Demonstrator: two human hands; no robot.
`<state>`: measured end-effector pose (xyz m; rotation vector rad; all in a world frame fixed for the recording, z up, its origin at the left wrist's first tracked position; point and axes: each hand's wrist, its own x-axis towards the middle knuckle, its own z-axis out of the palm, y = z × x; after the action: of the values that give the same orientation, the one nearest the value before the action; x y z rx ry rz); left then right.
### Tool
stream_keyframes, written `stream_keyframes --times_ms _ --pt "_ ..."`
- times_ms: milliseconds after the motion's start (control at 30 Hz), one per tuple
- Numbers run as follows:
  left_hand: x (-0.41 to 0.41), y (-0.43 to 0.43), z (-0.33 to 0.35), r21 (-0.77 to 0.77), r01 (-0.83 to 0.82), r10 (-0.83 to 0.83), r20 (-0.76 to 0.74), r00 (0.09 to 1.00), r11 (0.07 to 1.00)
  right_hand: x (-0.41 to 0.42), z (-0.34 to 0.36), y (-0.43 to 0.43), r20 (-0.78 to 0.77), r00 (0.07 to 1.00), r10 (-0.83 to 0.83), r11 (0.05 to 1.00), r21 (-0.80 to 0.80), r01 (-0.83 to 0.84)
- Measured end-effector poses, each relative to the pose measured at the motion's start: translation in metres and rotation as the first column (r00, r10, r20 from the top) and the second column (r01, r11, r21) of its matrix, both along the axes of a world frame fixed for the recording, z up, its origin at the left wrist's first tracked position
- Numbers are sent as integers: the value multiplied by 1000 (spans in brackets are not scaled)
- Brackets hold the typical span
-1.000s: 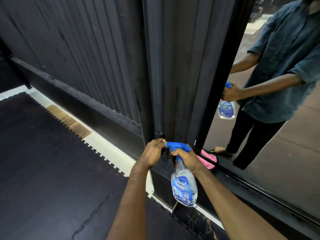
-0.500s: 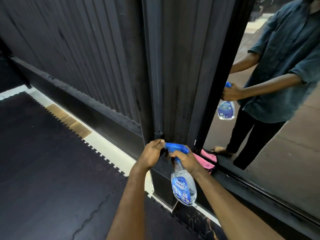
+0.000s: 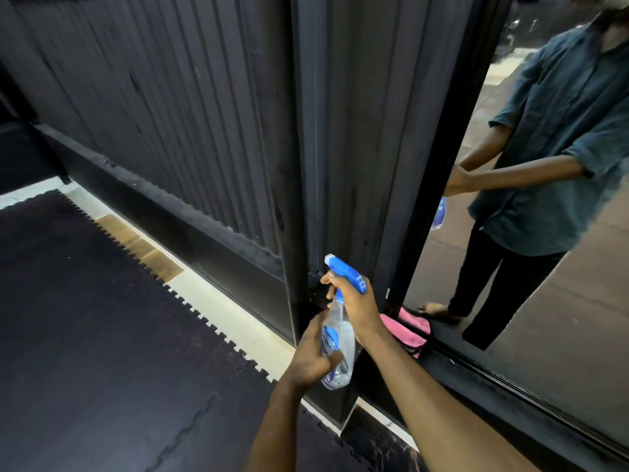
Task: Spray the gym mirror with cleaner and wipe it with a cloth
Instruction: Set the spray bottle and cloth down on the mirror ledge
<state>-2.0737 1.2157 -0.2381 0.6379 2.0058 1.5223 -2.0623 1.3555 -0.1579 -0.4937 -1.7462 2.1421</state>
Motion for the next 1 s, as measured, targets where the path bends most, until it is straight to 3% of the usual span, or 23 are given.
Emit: stream_keyframes --times_ms 133,300,533,700,1000 --pt "-4 -7 6 7 60 -60 33 998 998 -2 5 0 18 1000 -11 1000 14 11" --pt "1 0 11 -160 44 -64 -122 990 986 0 3 -3 52 998 -26 999 41 24" --pt "3 -2 9 -194 64 -87 -110 990 979 3 -2 -6 88 992 -93 995 28 91" --pt "3 -13 6 -180 15 -33 -96 995 984 3 0 -7 43 995 88 996 23 -89" --pt "28 -60 16 -201 -329 296 -174 939 923 -8 2 -51 17 915 404 915 7 -404"
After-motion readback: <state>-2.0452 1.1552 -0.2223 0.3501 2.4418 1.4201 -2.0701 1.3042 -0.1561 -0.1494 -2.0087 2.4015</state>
